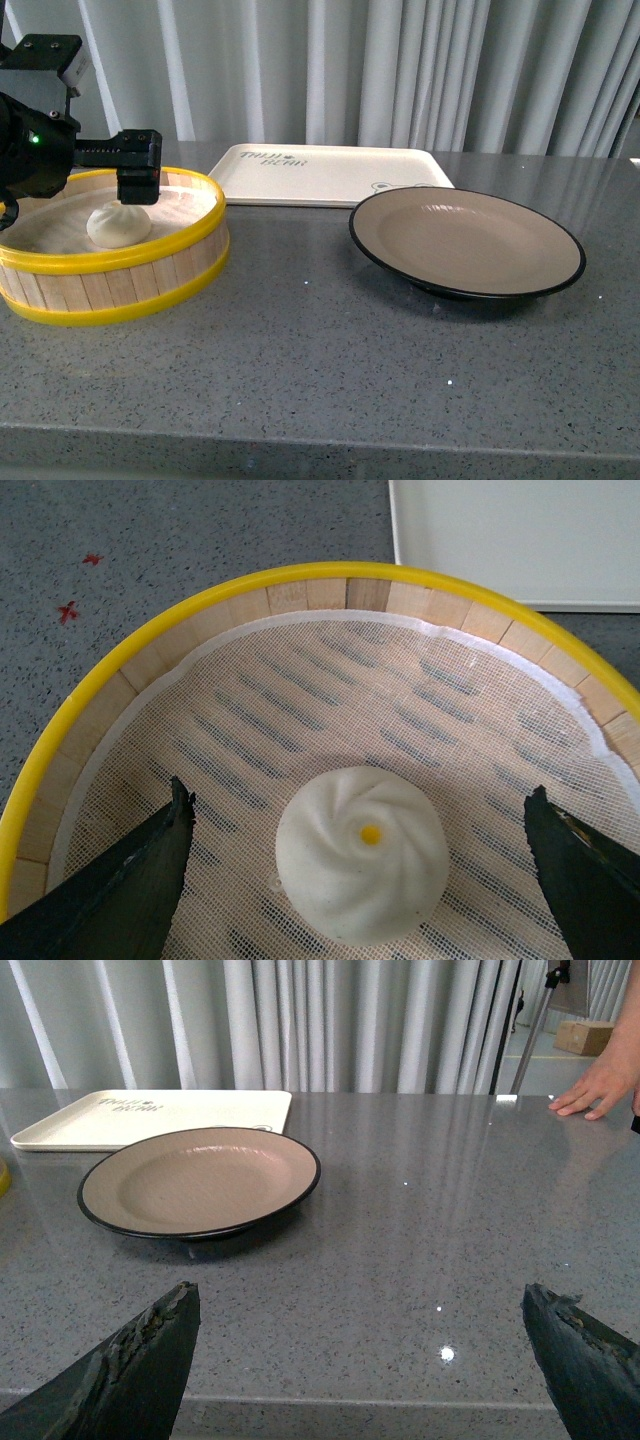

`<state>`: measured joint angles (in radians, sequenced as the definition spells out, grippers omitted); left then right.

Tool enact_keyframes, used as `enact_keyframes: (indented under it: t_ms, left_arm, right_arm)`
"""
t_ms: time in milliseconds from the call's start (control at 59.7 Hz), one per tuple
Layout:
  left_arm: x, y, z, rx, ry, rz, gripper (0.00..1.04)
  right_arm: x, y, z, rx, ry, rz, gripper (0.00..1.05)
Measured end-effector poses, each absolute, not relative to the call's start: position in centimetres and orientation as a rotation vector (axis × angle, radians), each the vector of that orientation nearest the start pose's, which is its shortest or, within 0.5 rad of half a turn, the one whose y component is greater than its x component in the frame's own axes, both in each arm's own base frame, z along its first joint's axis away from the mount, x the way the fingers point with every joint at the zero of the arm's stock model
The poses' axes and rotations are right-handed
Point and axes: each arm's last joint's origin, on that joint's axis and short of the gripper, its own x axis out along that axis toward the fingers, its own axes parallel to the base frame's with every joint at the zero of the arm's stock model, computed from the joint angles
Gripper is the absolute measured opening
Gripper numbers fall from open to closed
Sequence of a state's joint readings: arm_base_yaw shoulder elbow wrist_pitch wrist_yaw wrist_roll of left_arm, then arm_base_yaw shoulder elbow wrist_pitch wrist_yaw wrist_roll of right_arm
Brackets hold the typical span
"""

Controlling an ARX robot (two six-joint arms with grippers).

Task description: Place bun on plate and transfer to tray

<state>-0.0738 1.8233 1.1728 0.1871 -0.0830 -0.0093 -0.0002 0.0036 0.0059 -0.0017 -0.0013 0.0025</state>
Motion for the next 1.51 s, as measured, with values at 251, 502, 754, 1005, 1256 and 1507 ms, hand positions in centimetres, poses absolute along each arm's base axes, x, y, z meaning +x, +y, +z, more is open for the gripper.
enact_keyframes:
  t_ms: [251, 502, 754, 1005, 1256, 1507]
  left_arm:
    - [40.0, -2.7, 21.9, 0.004, 0.472, -0.014, 0.98]
    - [39.9, -2.9, 21.5, 0.025, 0.48, 0.0, 0.98]
    - [40.1, -4.1, 20.4, 0.038, 0.51, -0.02, 0.98]
    - [40.3, -4.8, 19.8, 0.049, 0.525, -0.018, 0.98]
    - [40.7, -5.2, 19.5, 0.059, 0.528, -0.009, 0.81]
    - [40.9, -5.4, 19.9, 0.059, 0.514, -0.007, 0.4]
  right_arm:
    - [9.8, 0.0, 16.5, 0.002, -0.001, 0.001, 0.96]
    - [9.8, 0.0, 16.5, 0.002, -0.001, 0.001, 0.96]
    - [9.8, 0.0, 16.5, 0.002, -0.001, 0.001, 0.96]
    - [9.8, 0.0, 16.5, 0.002, -0.001, 0.001, 0.96]
    - [9.8, 0.0, 16.5, 0.002, -0.001, 0.001, 0.96]
    - [9.8, 0.0, 16.5, 0.002, -0.001, 0.001, 0.96]
